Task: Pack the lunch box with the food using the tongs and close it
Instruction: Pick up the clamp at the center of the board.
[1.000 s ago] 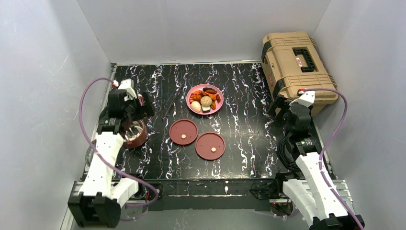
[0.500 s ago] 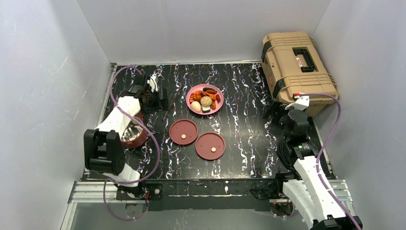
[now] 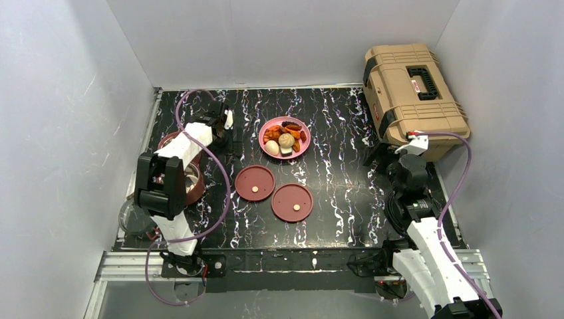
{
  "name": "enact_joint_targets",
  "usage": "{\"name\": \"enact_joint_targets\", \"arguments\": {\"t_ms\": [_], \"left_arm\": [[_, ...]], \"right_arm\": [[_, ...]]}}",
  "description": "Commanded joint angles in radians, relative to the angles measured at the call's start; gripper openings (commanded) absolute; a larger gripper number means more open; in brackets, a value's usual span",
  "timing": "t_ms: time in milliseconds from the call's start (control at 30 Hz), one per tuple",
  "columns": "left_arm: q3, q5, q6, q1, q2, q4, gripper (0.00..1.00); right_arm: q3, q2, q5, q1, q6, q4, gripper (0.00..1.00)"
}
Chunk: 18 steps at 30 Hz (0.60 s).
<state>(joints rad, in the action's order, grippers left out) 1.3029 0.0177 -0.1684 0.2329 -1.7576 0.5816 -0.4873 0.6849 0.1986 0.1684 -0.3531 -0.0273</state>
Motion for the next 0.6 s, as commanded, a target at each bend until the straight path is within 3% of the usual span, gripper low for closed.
{"name": "enact_joint_targets", "arguments": {"t_ms": [0,567], "left_arm": [[0.046,0.046,0.029,-0.002,-0.042,0.003,0.81],[0.13,0.021,0.032,-0.001,-0.191,-0.033,0.62]], "right_arm": [[0.013,-0.02,-0.011,-0.001,-0.017,-0.058,1.0],[0.031,-0.012,-0.035,-0.002,-0.044,-0.075,1.0]]}}
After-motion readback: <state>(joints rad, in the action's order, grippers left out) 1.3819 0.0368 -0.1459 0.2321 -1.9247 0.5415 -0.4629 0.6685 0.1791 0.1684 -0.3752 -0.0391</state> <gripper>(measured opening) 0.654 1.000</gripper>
